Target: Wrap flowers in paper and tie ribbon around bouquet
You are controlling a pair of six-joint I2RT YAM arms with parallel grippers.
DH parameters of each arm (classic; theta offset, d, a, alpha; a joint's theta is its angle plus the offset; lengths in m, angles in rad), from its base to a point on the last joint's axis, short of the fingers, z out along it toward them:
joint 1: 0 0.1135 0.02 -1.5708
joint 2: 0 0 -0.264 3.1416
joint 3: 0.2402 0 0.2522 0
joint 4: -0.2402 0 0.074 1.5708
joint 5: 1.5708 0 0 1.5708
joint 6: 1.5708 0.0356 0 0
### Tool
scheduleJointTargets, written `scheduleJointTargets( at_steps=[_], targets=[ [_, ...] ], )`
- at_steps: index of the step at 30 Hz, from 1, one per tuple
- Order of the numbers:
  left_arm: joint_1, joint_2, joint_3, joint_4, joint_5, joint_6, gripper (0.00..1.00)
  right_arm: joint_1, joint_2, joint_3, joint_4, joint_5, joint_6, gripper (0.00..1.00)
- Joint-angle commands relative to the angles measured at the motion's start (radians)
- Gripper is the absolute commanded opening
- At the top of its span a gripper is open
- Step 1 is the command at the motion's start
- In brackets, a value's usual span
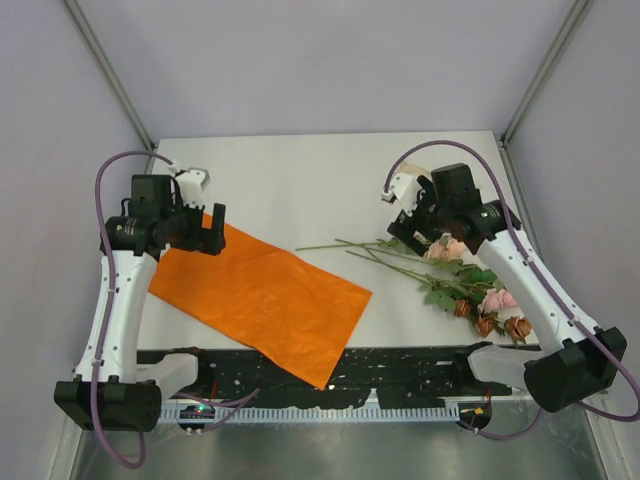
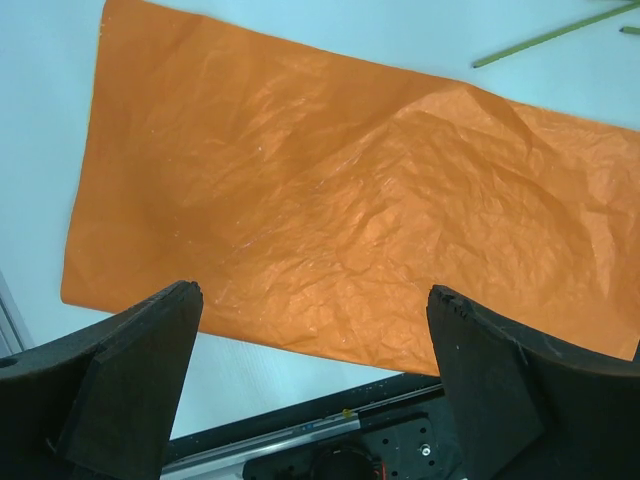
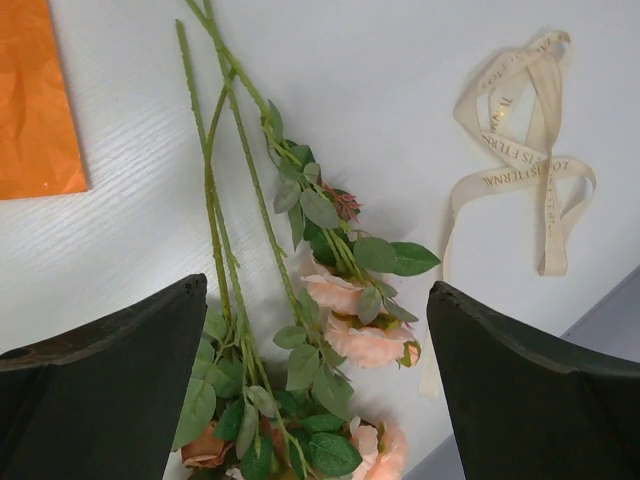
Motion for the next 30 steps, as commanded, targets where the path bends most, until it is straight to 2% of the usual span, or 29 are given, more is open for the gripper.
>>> scheduleJointTargets(
  at_steps=[1,8,12,23,30],
  targets=[
    [0.005,-0.011,0.016,-0.031,0.035,-0.027,1.0,0.109,0.027,-0.001,0.005,0.043,-0.089,0.95],
    [0.005,-0.023,0.01,-0.048,0.049,-0.038,1.0,0.339,0.113,-0.121,0.148,0.238,-0.174,0.95],
    [0.005,-0.034,-0.011,-0.042,0.051,-0.036,0.99,0.409,0.197,-0.159,0.239,0.293,-0.203,0.95],
    [0.005,-0.004,0.002,-0.048,0.057,-0.033,1.0,0.433,0.458,-0.248,0.507,0.403,-0.315,0.95],
    [0.005,0.006,-0.004,-0.045,0.057,-0.029,1.0,0.335,0.604,-0.16,0.591,0.41,-0.327,0.96]
  ],
)
